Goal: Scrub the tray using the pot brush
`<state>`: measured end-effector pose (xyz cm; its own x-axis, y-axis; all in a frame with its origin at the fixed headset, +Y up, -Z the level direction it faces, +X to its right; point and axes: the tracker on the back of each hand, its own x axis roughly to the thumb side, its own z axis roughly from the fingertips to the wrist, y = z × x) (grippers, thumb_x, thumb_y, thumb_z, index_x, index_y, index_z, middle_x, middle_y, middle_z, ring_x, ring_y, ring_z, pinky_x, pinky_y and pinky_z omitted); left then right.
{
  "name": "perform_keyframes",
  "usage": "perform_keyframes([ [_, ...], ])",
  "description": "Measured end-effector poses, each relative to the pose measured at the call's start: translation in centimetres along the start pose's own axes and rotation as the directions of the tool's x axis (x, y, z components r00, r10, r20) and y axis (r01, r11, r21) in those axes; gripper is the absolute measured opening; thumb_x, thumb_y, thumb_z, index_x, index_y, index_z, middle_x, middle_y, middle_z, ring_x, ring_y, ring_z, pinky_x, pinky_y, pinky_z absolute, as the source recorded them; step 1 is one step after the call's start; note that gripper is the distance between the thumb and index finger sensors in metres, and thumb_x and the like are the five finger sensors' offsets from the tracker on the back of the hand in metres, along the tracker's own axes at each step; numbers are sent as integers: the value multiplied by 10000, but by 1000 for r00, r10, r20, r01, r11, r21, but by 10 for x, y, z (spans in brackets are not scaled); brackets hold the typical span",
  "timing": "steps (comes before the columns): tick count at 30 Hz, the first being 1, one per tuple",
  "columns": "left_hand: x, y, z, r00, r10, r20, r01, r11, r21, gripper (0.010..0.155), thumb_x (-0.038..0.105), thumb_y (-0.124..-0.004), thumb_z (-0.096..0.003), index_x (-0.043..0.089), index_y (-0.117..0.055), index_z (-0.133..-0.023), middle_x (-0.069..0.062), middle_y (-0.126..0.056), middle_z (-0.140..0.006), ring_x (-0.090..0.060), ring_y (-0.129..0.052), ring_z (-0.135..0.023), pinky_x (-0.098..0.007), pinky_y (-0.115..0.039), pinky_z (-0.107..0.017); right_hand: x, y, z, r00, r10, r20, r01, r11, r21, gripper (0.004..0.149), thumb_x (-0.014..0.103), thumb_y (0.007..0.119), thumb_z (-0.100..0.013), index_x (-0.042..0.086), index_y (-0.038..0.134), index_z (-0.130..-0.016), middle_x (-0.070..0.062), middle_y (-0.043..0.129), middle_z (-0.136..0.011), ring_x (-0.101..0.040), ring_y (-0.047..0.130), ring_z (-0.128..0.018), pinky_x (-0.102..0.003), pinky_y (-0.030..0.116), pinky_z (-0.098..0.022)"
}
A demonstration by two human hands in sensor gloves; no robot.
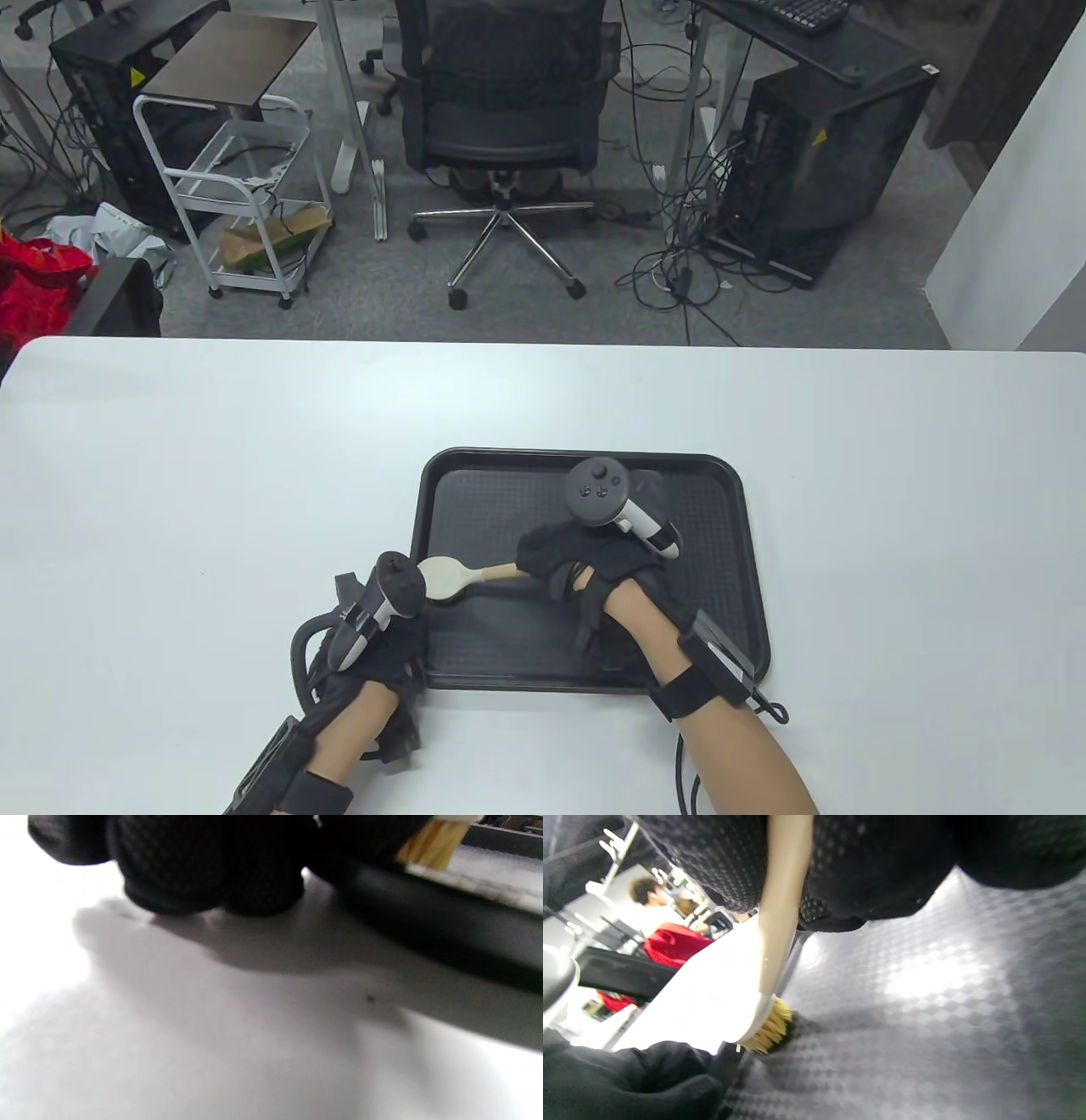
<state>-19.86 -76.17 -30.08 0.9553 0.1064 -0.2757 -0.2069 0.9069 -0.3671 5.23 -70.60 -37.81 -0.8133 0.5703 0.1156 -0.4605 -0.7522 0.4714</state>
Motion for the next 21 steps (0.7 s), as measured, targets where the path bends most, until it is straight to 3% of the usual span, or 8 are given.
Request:
perform_keyframes([
  [8,0,0,0,1000,-2,0,2,1000,3,600,488,-758,-426,86,-680,-865,8,-901,-629,-198,-997,-404,-491,-819,-446,-13,-19,9,992,102,-78,-99,994,41,452,363,865,-460,128,880,-846,-168,964,-587,-292,950,-214,-524,800,-297],
  [21,0,0,0,1000,1,0,-1,1000,1,600,489,-758,-426,87,-680,-865,9,-901,-629,-198,-997,-404,-490,-819,-446,-65,-62,26,976,74,-206,-61,995,73,453,353,900,-444,113,908,-828,-183,970,-581,-318,948,-217,-543,790,-305],
])
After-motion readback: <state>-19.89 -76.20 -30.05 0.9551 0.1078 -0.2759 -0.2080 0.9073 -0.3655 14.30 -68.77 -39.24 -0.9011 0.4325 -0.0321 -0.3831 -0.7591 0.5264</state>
